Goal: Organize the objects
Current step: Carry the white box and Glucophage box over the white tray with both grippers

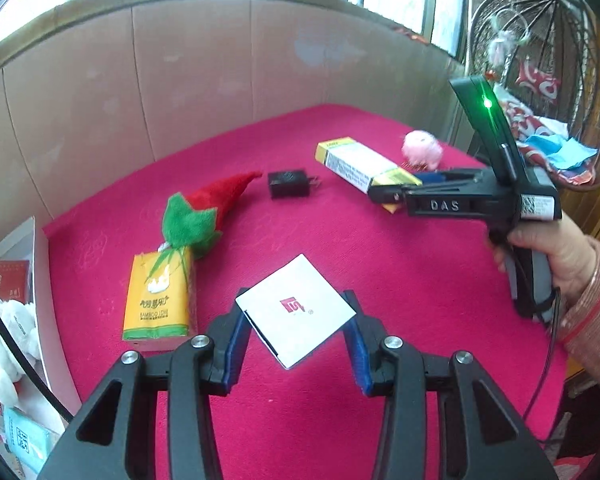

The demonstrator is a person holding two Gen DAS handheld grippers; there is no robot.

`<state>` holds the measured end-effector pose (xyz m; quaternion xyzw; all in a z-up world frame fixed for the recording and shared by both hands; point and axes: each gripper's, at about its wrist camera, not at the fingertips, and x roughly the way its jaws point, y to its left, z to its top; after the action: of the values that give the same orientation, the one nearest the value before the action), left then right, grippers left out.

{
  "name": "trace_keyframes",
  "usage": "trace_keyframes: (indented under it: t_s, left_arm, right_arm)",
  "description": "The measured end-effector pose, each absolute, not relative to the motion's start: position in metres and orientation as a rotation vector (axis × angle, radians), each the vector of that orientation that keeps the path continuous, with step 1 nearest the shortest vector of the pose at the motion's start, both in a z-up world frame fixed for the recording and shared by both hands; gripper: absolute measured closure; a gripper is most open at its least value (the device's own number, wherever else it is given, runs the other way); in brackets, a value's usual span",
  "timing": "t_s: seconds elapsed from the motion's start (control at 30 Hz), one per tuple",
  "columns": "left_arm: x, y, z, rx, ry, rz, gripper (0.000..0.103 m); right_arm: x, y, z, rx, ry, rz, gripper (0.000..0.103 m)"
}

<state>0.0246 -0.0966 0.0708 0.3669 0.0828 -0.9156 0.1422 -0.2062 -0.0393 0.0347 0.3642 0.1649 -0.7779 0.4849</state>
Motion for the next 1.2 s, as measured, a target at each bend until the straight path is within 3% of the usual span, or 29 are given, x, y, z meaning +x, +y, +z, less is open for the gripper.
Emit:
trace_keyframes:
  t_s: [0.23, 1.2]
  left_arm:
    - [0.037, -0.088, 0.095, 0.957, 0.252, -2.678, 0.06]
    - [0.136, -0.136, 0.13, 0.672, 0.375, -2.549, 0.059]
  right_arm:
    - [-0.193, -0.005, 0.06, 0.875, 0.243, -1.882, 0.047]
    - [-0.064, -0.06, 0.12, 0.701, 0.371, -1.715, 0.047]
